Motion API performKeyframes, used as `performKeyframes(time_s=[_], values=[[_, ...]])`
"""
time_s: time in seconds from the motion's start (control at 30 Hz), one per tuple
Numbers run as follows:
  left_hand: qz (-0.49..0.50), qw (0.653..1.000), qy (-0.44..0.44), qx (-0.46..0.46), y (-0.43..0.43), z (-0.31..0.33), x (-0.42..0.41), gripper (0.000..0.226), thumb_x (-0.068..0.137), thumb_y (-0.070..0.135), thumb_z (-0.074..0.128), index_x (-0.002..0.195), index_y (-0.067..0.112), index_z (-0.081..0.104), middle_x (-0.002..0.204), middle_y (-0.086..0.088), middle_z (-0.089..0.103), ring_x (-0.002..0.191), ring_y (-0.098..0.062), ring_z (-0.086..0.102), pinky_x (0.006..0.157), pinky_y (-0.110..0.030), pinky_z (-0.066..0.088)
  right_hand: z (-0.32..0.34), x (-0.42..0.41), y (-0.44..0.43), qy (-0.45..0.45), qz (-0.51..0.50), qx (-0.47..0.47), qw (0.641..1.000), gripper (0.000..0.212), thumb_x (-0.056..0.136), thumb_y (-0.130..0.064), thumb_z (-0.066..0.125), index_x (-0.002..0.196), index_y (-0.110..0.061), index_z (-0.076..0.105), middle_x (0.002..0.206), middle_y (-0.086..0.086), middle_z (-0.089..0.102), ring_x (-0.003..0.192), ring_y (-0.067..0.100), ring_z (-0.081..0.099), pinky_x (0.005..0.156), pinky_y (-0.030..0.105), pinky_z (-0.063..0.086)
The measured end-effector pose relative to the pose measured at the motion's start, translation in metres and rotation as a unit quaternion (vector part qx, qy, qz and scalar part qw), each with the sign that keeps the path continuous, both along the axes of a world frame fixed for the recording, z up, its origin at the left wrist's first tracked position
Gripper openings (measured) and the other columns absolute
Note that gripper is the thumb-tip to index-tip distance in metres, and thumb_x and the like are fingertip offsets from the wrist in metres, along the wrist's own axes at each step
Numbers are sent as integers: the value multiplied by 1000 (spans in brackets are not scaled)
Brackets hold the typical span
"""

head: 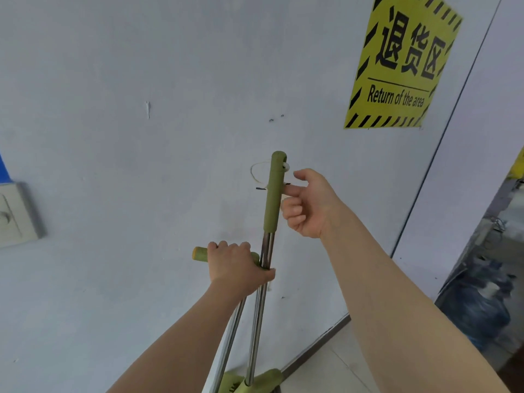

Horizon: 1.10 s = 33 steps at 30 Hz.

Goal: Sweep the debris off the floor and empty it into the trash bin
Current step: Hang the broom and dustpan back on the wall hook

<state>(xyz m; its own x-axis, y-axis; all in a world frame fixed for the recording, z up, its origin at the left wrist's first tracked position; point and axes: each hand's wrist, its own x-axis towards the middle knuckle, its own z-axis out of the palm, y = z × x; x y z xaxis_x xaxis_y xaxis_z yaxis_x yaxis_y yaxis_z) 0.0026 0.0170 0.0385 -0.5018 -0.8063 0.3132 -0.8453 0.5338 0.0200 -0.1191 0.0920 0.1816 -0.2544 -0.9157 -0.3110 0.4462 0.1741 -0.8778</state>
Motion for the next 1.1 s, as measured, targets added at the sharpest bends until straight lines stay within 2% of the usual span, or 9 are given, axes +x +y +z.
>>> performKeyframes(time_s=[0.07, 0.17, 0.3, 0.5, 0.7, 0.83, 0.9, 0.97, 1.1], values=[[-17, 1000, -7, -4, -5, 4, -5, 58, 53, 84, 37, 59, 27, 43, 58, 10, 47, 71, -19, 46, 69, -37, 22, 6, -15, -10, 29, -18, -8, 999, 43, 85, -40, 36, 89, -9, 65, 55, -4, 21, 41, 11, 22, 36, 14, 21], [-27, 999, -18, -12, -11, 3, -9, 60, 52, 86, 36, 54, 27, 43, 58, 10, 48, 71, -18, 46, 70, -36, 23, 17, -29, -28, 59, -21, -34, 997, 45, 84, -45, 42, 94, -7, 65, 57, 0, 36, 46, 13, 27, 42, 18, 23], [-6, 1000, -15, -12, -17, -2, -15, 61, 50, 87, 35, 54, 27, 42, 57, 12, 46, 72, -17, 46, 71, -36, 25, 33, -42, -52, 155, 15, -62, 986, 25, 87, -30, 63, 66, -17, 57, 60, -4, 50, 44, 7, 34, 35, 16, 22], [62, 998, -12, 16, -29, 2, -26, 58, 48, 84, 38, 56, 27, 47, 59, 12, 51, 70, -14, 48, 71, -35, 26, 52, -75, -76, 144, -14, -147, 979, 7, 90, -14, 62, 84, -11, 66, 67, 0, 62, 51, 6, 42, 37, 15, 29], [136, 990, -8, 46, -37, 0, -33, 56, 49, 81, 41, 61, 28, 52, 61, 12, 58, 65, -11, 52, 69, -33, 29, 66, -91, -101, 97, -14, -197, 975, 13, 91, -6, 54, 84, -6, 65, 73, 8, 65, 48, 7, 48, 38, 16, 32], [162, 985, -5, 50, -40, -1, -40, 58, 48, 82, 40, 63, 28, 54, 61, 12, 58, 65, -10, 53, 69, -33, 28, 69, -90, -114, 5, 22, -209, 978, 15, 92, 3, 41, 94, 2, 57, 81, 21, 65, 48, 13, 60, 41, 20, 45], [167, 985, -7, 50, -41, -1, -45, 57, 49, 82, 41, 62, 28, 54, 61, 12, 57, 63, -10, 51, 68, -33, 28, 70, -91, -121, -32, 21, -220, 975, 17, 91, 6, 39, 94, 3, 55, 83, 21, 61, 50, 17, 63, 46, 22, 51], [170, 984, -10, 51, -42, 1, -49, 57, 50, 82, 41, 62, 28, 53, 60, 12, 56, 61, -9, 50, 67, -33, 27, 71, -95, -126, -20, 24, -230, 973, 16, 87, 7, 41, 90, 2, 56, 81, 18, 59, 54, 17, 62, 50, 23, 54], [184, 982, -13, 46, -47, 2, -53, 58, 50, 83, 41, 64, 28, 54, 63, 12, 57, 65, -10, 53, 68, -34, 28, 75, -103, -134, 83, 17, -256, 963, 10, 85, 2, 60, 79, -6, 62, 69, 8, 61, 55, 11, 58, 53, 20, 53]])
